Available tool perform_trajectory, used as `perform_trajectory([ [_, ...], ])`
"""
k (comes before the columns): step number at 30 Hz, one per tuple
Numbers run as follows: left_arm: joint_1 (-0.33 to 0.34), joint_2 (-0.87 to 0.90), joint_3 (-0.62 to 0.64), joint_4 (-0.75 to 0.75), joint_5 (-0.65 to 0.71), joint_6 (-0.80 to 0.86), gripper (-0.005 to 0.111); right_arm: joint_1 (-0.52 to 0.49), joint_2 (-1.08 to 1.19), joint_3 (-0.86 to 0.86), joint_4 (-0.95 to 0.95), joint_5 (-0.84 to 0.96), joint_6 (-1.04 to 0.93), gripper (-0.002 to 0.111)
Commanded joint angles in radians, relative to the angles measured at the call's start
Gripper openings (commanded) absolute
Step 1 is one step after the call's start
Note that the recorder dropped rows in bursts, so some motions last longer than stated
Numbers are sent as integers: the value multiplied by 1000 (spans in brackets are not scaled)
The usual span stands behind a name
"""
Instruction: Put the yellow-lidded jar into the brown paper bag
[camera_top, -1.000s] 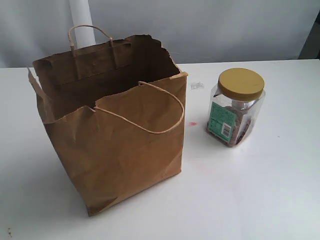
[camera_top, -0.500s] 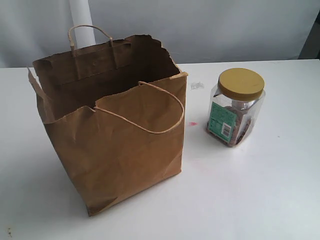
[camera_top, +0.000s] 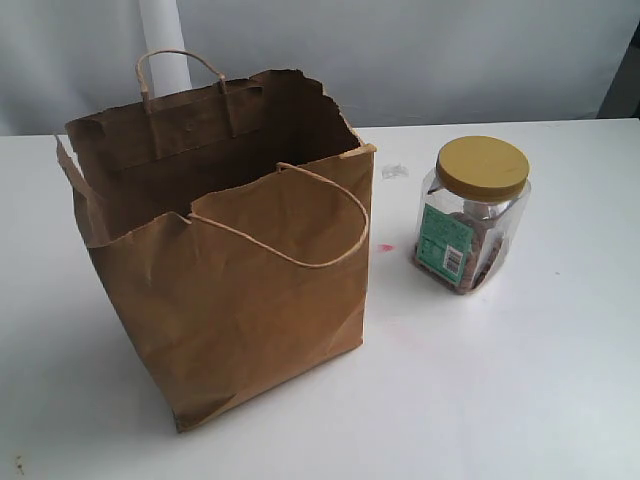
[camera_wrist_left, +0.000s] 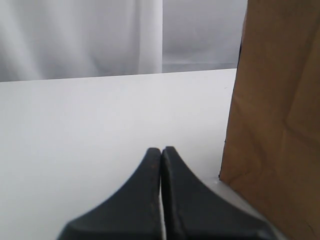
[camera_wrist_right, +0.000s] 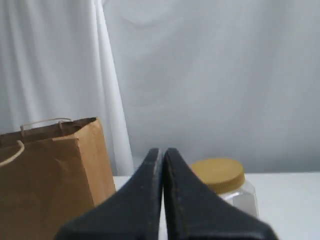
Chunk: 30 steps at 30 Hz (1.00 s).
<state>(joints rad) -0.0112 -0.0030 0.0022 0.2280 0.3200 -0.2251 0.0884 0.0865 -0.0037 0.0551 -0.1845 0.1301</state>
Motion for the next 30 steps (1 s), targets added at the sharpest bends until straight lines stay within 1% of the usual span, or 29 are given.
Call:
perform_trajectory([
  [1, -5, 3, -2, -4, -9, -4, 1, -7, 110, -76, 32, 122, -3, 0],
  [5, -5, 3, -2, -4, -9, -4, 1, -7, 252, -264, 32, 299, -3, 0],
  [10, -5, 3, -2, -4, -9, -4, 1, -7, 474, -543, 26, 536, -3, 0],
  [17, -5, 3, -2, -4, -9, -4, 1, -7, 786, -939, -101, 873, -3, 0],
  [21, -5, 3, -2, -4, -9, -4, 1, -7, 976, -1157, -122, 1072, -37, 0],
  [25, -5, 3, -2, -4, -9, -4, 1, -7, 1143, -1324, -122, 1201, -89, 0],
  [30, -5, 3, -2, -4, -9, -4, 1, -7, 1317, -1471, -114, 1285, -164, 0],
])
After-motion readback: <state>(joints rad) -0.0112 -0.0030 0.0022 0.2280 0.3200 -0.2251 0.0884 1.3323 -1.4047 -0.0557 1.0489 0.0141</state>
